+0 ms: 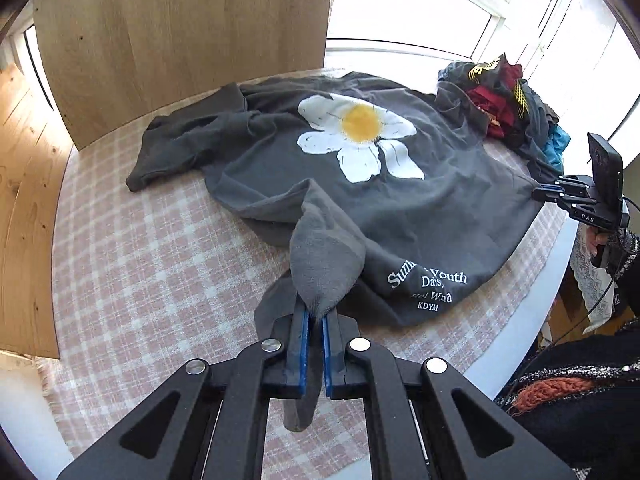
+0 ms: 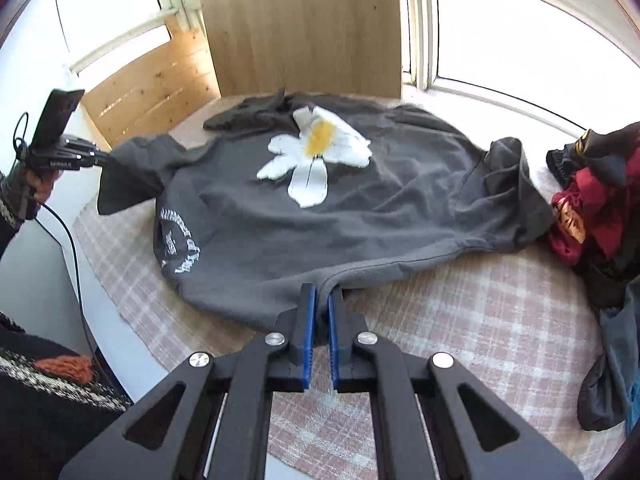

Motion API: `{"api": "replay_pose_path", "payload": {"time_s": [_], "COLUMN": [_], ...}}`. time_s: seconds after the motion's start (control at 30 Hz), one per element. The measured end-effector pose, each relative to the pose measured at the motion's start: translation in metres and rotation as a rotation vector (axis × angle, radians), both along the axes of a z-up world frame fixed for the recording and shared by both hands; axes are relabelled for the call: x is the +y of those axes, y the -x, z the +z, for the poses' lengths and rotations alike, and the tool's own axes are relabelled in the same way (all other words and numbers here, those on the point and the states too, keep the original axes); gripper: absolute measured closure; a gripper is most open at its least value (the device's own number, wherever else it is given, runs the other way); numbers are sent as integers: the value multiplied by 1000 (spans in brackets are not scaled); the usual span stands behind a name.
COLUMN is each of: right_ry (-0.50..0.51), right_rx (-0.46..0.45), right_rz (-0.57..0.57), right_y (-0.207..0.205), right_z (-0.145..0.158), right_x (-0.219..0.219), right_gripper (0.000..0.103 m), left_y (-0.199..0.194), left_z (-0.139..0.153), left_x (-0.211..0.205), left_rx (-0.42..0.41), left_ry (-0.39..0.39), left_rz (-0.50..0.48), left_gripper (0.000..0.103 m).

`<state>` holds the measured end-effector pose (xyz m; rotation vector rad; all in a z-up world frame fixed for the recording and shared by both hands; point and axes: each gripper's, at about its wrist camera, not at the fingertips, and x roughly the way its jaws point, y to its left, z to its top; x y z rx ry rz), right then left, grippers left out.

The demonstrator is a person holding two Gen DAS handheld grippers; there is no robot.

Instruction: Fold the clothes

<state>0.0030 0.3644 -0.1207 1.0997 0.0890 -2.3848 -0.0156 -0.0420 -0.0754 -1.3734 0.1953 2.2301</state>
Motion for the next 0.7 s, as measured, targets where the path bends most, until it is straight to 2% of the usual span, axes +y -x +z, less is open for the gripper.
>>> {"api": "replay_pose_path", "payload": {"time_s": [0.13,0.2,0.27,0.3,0.37,0.43,0.57,0.63,0.7], "right_ry": [90,125,76,37,-98,-209,-287,-303,-297], "right_rx": [178,232,207,181,131,12,-269,-343,-369], "right_rz": [-78,-102,-111,-114,-88,-28,76,102,99], "right_y": [-3,0,14,22,31,34,19,6,-2], "right_z": [84,120,132,134,115,72,-38,-82,-105], "right_x": [24,38,42,43,35,23,3,-2,-5], "right_gripper": [100,100,100,99,92,72,70,70,70], "left_y": [-9,-13,-12,-10,-4,3,9,12,15], "left_z": [51,74,86,86,76,60,28,20,15], "left_x": [-8,-13,-16,-15,-12,-10,-11,-15,-20], "left_rx": [88,117,125,133,129,91,38,15,-4], "left_ry": [-18,-35,-68,-48,1,12,58,51,48], "left_rz": [15,19,11,14,21,21,34,48,62], "left_gripper": [99,99,99,99,99,99,99,99,99]}}
